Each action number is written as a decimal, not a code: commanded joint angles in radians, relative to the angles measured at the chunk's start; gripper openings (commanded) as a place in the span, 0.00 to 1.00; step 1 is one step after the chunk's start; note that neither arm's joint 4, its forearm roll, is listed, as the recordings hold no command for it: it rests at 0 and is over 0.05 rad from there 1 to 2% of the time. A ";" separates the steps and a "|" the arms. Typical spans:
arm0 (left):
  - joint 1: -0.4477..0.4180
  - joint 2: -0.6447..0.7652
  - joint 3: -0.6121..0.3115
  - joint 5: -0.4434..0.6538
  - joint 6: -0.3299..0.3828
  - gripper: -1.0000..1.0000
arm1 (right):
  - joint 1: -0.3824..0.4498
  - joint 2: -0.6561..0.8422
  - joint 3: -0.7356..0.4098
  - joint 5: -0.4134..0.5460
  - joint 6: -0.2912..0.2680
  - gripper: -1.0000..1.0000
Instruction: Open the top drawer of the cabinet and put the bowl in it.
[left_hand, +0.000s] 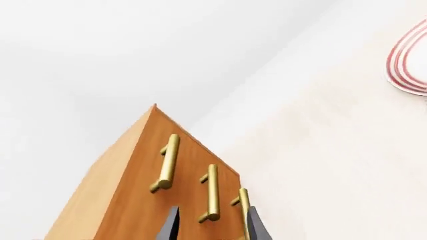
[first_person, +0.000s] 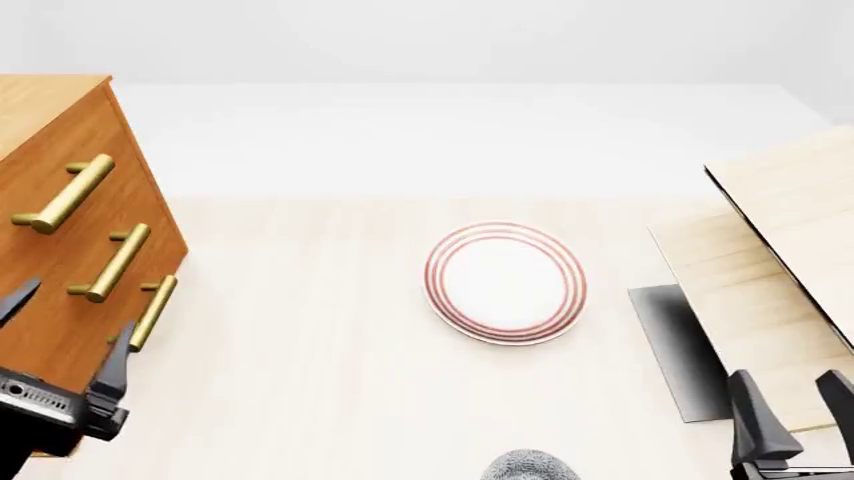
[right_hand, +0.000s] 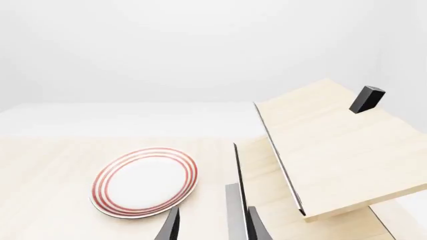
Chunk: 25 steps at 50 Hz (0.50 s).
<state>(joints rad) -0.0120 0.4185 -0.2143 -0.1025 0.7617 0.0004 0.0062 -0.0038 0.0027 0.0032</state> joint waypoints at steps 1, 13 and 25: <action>0.023 0.055 -0.040 -0.012 0.201 1.00 | 0.000 -0.001 0.000 -0.001 -0.001 1.00; 0.042 0.101 -0.066 -0.049 0.360 1.00 | 0.000 -0.001 0.000 -0.001 -0.001 1.00; 0.059 0.202 -0.053 -0.171 0.509 1.00 | 0.000 -0.001 0.000 -0.001 -0.001 1.00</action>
<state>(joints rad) 0.0308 0.5530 -0.2675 -0.1982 1.1486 0.0004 0.0061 -0.0038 0.0027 0.0031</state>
